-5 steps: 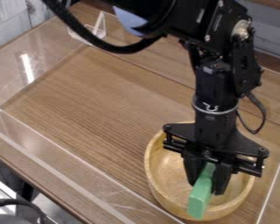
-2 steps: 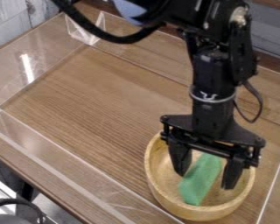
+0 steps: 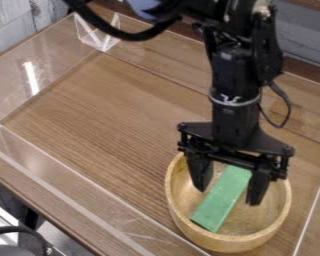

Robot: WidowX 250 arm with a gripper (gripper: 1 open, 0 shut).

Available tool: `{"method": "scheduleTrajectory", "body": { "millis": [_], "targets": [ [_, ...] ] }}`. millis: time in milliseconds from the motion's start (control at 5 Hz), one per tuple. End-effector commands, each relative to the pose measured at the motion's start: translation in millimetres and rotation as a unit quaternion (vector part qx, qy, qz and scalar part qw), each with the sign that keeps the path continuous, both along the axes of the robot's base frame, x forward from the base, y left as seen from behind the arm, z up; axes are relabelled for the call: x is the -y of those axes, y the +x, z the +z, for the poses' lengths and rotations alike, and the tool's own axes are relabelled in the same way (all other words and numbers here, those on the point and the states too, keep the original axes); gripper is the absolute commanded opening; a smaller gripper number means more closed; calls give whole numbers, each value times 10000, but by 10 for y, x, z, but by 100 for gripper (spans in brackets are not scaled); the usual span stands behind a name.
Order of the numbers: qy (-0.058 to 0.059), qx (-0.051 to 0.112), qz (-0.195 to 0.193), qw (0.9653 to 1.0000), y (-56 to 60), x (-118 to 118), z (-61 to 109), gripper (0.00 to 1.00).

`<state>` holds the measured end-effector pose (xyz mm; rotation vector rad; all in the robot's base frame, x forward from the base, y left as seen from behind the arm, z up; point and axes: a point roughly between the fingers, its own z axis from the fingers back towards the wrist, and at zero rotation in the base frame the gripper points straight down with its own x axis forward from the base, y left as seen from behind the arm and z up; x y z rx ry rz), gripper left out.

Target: Put the green block in the brown bowl

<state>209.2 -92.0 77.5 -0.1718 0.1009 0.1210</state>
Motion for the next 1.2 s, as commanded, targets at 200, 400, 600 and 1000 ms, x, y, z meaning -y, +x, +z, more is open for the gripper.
{"method": "scheduleTrajectory", "body": {
  "millis": [200,400,600,1000],
  "targets": [
    [-94,314,48,9995,89,-73,96,100],
    [-104,312,52,9994,69,-89,64,100],
    [-112,311,59,9994,57,-109,35,100],
    [-123,287,77,9995,54,-152,18,100]
  ]
}}
